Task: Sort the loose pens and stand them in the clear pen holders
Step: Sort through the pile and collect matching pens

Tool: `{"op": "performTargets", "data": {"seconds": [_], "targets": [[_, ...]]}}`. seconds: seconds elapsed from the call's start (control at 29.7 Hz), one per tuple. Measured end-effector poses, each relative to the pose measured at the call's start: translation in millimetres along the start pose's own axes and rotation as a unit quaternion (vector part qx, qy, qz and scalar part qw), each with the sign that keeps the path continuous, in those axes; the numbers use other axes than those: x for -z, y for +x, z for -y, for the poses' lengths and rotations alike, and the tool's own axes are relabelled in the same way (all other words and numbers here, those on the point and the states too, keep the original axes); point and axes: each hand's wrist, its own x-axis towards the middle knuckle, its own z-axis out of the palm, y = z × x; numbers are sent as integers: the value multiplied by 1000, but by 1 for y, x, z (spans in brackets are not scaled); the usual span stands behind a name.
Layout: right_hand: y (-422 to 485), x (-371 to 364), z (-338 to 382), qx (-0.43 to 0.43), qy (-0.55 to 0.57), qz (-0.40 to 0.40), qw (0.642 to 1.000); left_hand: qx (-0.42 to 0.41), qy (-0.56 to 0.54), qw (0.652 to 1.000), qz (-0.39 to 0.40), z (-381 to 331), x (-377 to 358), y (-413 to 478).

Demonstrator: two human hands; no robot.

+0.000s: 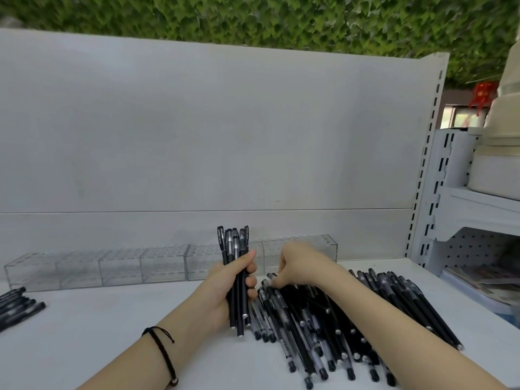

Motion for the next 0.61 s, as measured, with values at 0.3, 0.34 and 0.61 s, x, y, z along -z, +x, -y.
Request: {"op": "performTargets", "data": {"seconds": [0.3,0.34,0.61], "targets": [[2,0,-7,1,72,43,996,3,-14,1000,-8,0,-1,-2],[1,1,-9,0,107,35,994,6,-21,1000,-6,0,-1,-2],[-7,17,-14,67,447,-11,892,20,-81,995,-51,0,-6,-3]]}}
